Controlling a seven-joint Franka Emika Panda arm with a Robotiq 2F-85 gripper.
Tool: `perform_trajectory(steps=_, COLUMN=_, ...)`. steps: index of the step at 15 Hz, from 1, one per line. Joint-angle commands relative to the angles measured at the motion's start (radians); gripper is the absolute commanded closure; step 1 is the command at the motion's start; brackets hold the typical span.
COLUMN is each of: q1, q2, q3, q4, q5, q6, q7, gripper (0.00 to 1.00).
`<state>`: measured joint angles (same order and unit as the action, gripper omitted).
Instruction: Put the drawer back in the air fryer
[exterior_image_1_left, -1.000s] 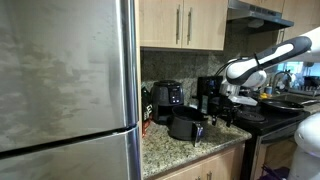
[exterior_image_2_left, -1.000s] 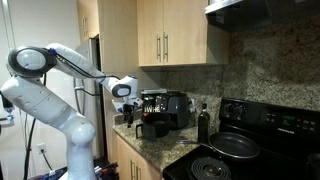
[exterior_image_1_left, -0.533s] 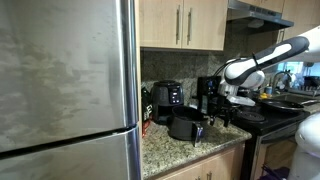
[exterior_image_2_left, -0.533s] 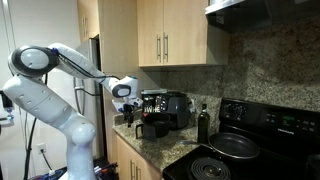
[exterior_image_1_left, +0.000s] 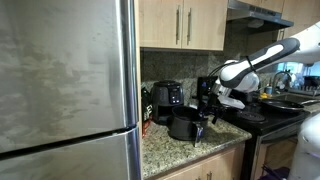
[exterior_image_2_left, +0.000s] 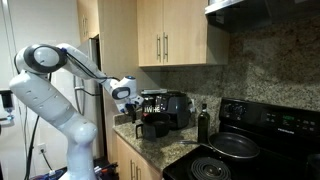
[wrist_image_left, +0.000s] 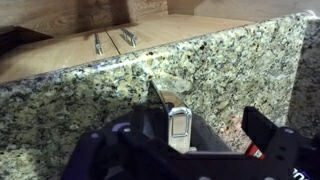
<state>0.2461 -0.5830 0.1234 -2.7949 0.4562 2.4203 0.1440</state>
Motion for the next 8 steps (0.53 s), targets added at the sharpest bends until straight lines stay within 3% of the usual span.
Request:
perform_trajectory(steps=1, q1=0.003, q2=-0.002, q3=-0.004, q4=0.001, q5=-0.004, q6=-0.002, q7=0.003, gripper=0.0)
perform_trajectory(steps=8, q1=0.008, q2=0.006, q3=-0.005, q4=0.011, q5=0.012, q6=0.047, q7=0.01, gripper=0.0)
